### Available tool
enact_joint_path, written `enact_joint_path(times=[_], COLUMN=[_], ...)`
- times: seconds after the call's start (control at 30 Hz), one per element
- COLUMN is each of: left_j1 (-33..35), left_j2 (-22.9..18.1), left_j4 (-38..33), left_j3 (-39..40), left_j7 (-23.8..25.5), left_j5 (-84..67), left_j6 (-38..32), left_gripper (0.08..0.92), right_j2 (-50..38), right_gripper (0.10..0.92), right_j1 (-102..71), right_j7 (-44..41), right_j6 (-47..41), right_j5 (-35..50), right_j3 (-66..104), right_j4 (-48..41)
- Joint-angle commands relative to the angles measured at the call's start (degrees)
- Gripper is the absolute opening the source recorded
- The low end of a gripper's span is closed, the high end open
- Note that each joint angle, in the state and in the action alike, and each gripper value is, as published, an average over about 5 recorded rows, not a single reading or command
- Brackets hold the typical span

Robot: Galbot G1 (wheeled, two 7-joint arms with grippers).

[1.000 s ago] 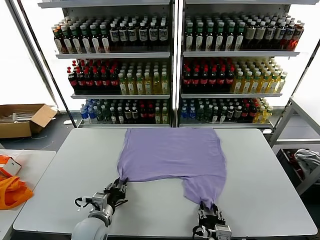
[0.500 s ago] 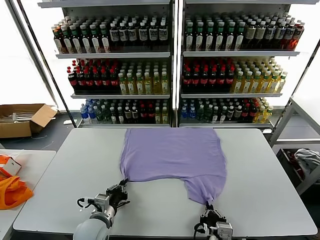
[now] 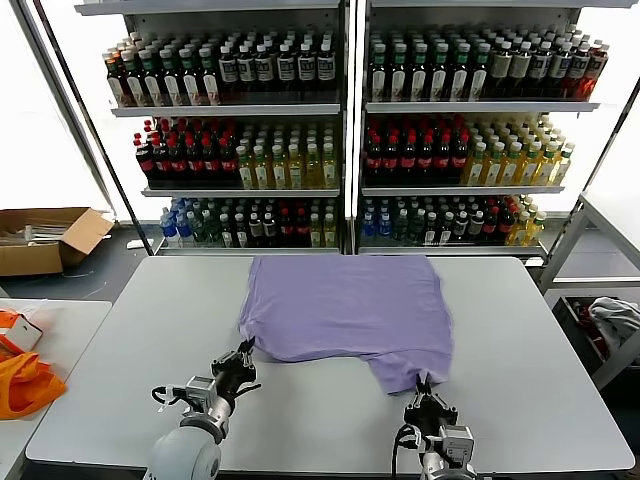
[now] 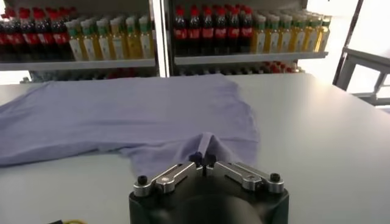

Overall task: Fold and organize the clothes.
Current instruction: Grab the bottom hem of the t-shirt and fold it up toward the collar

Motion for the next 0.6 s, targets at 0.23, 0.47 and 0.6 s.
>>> enact_joint_path(times=[0.23,0.47,0.6], left_j1=[-5.13,-9.05,-11.27], left_j2=[-0.34,-0.86,-0.98], left_j4=[3.48,7.96,10.63], left_j3=[0.09,0.47,1.17], left_j7=[-0.82,-1.94,-2.14], left_j5=[-1.26,-2.09,-2.11], left_j6=[-3.57,-4.44,-4.12], left_gripper=[0.083,0.083,0.083], right_j2=[-1.11,-3.53,-4.31], right_gripper=[0.107,0.107,0.107], right_j1=[11.86,20.11,25.32], right_j7=[-2.15,-1.93,-2.14], right_j6=[1.50,0.99,-0.06], right_j5=[0.75,2.52,4.12], right_j3=[1.39,0.68,-0.23], right_j4=[-4.84,-11.87,-16.45])
